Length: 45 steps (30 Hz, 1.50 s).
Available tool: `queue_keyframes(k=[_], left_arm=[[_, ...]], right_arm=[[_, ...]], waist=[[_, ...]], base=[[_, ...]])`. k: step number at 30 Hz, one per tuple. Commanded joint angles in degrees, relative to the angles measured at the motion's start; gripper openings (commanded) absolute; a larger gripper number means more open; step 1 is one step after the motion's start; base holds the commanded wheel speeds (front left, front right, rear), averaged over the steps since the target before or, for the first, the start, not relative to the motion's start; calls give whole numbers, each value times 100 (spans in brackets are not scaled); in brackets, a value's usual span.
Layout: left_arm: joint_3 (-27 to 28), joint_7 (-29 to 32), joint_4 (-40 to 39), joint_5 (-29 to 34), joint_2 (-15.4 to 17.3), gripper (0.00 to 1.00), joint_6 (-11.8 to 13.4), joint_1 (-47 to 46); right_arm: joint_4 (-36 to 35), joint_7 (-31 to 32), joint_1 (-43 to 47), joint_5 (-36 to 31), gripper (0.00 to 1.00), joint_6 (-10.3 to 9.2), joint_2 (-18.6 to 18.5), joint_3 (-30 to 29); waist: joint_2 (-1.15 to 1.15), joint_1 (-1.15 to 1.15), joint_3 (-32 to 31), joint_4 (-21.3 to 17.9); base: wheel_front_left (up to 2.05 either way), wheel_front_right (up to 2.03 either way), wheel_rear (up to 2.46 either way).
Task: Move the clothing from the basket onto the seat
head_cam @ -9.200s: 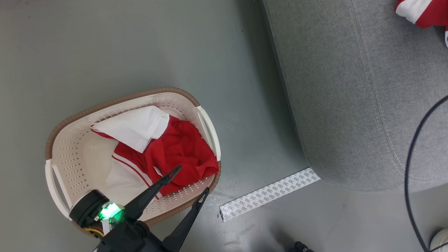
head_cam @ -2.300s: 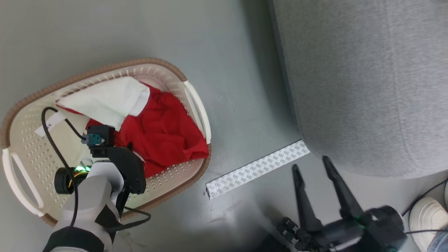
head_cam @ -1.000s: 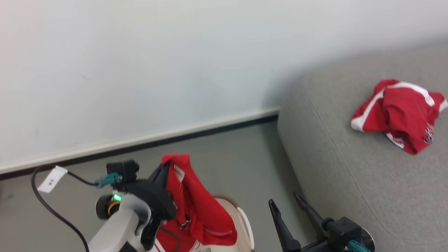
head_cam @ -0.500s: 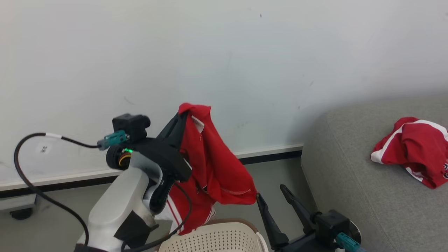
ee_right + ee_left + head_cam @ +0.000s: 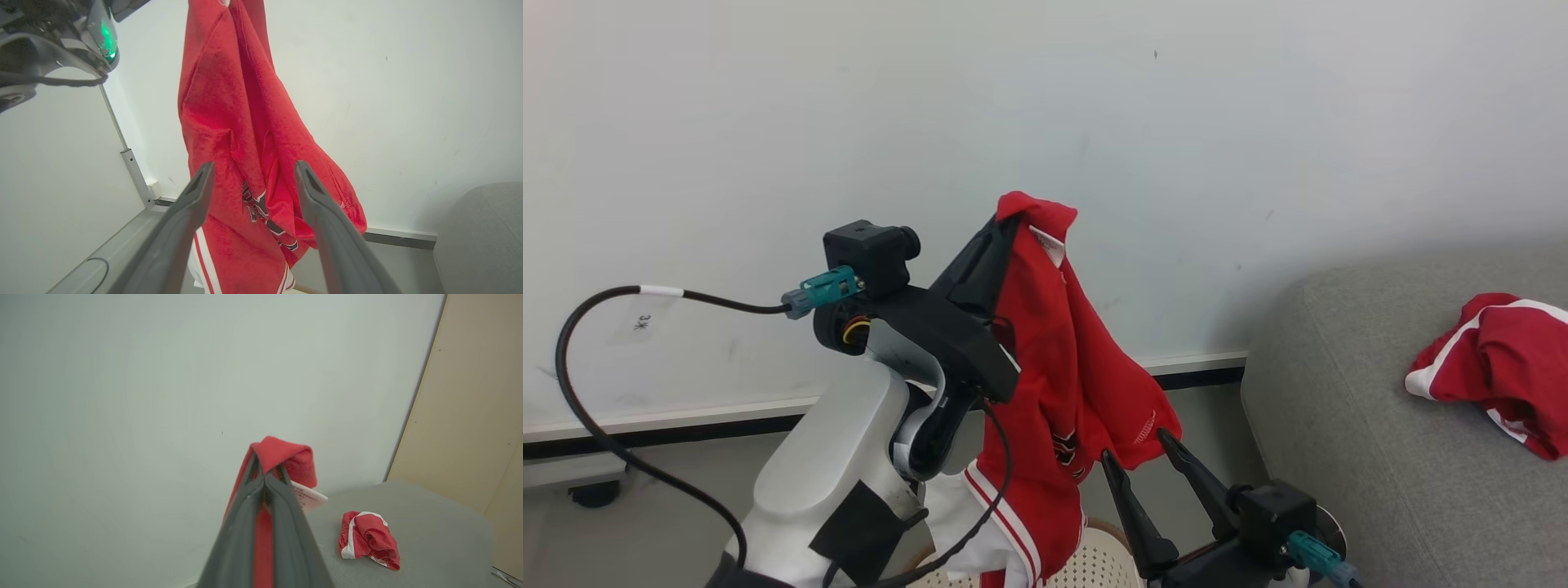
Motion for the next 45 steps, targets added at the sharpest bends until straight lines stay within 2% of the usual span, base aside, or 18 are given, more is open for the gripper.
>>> queue_keyframes(k=[1,6,14,23,35,36,37,38,39,43,44,45], left_arm=[[-58,24,-97,-57,-10,0,19,71],[-302,85,-591,-174,-37,0,93,120],[-722,257,-1289,-323,-46,0,249,139],[-1023,463,-1853,-601,-51,0,323,226],[-1382,709,-2544,-1011,-51,0,582,216],[-1406,721,-2580,-1030,-52,0,620,209],[-1410,724,-2573,-1027,-52,0,628,211],[-1406,719,-2557,-1022,-48,0,644,220],[-1399,715,-2526,-1007,-29,0,670,230],[-1361,628,-2357,-948,42,0,699,285],[-1347,596,-2291,-948,63,16,708,310],[-1346,554,-2223,-889,108,39,714,312]], right_arm=[[18,30,-90,52,100,-2,16,-13],[303,353,-294,435,100,-2,33,-2],[914,476,-1029,947,100,-2,32,270],[1611,390,-1493,1202,100,-2,31,487],[2358,-12,-1927,1516,100,-2,31,553],[2419,-56,-1984,1557,89,-2,30,591],[2439,-70,-2004,1575,65,-2,30,614],[2469,-87,-2022,1594,27,-2,30,636],[2496,-107,-2043,1613,0,-2,30,651],[2563,-164,-2090,1658,0,-2,31,717],[2573,-165,-2085,1663,0,-2,30,729],[2582,-166,-2078,1664,0,-2,30,739]], waist=[[0,0,0,20],[0,0,24,90],[0,0,40,246],[0,0,22,394],[0,0,16,427],[0,0,21,429],[0,0,23,429],[0,0,26,427],[0,0,29,426],[0,0,43,422],[0,0,45,419],[0,0,46,414]], base=[[0,0,0],[0,0,0],[0,0,0],[0,0,0],[0,0,0],[0,0,0],[0,0,0],[0,0,0],[0,0,0],[0,0,0],[0,0,0],[0,0,0]])
